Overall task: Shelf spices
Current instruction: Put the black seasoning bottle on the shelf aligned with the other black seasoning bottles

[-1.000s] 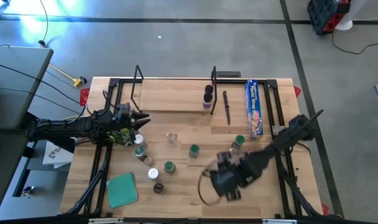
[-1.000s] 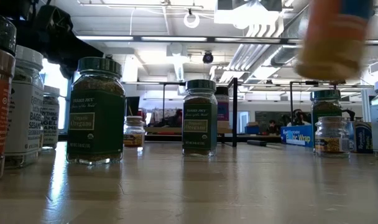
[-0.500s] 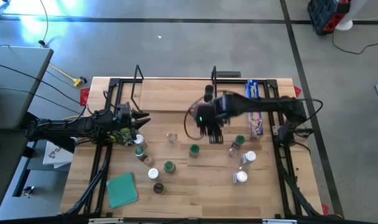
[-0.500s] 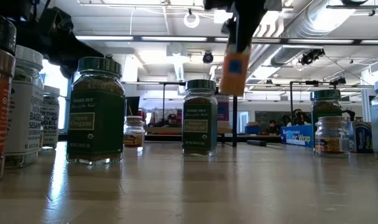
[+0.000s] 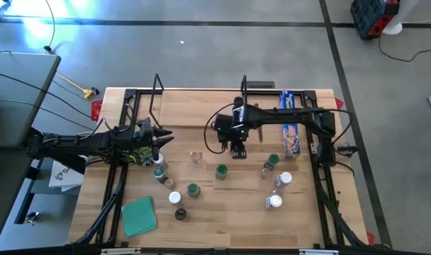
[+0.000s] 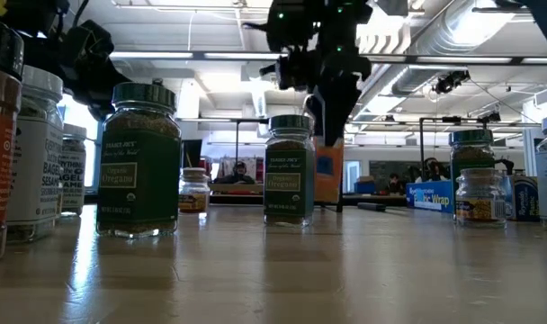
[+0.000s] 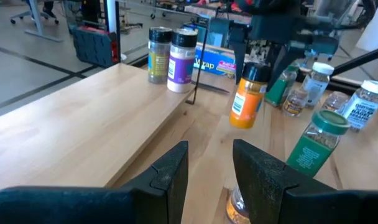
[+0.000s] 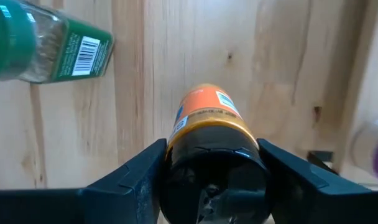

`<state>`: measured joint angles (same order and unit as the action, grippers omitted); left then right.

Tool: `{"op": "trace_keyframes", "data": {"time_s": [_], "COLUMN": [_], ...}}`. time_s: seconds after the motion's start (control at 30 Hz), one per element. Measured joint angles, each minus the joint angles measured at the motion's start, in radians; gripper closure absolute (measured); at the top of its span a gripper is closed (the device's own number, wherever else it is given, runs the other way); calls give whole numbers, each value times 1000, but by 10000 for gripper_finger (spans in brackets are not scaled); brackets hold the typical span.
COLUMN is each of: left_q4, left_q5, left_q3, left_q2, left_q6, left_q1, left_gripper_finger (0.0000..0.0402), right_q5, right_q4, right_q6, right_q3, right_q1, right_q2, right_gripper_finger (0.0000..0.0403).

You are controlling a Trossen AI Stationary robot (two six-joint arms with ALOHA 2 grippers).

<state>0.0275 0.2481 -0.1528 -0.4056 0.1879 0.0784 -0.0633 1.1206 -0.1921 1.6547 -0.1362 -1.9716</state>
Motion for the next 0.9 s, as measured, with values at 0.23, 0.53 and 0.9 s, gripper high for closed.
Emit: {"op": "trace_keyframes", "data": {"time_s": [0.23,0.53,0.9], "left_q4": [0,0,-2], "left_q5": [0,0,-2], "left_q3": [0,0,0], "left_q2": [-5,-4,-4], "left_q6": [-10,-9,-9], "left_q1": [0,0,0], "left_gripper_finger": [280,280,280], "right_q5": [2,2,85], "right_q4": [-23,-66,-87], "right_q6": [0,10,-42], "right_q3": [0,0,0], "right_q1": [-1,-1,1], "right_q2": [-32,-32,-32], "right_gripper_finger": [167,164,162]}}
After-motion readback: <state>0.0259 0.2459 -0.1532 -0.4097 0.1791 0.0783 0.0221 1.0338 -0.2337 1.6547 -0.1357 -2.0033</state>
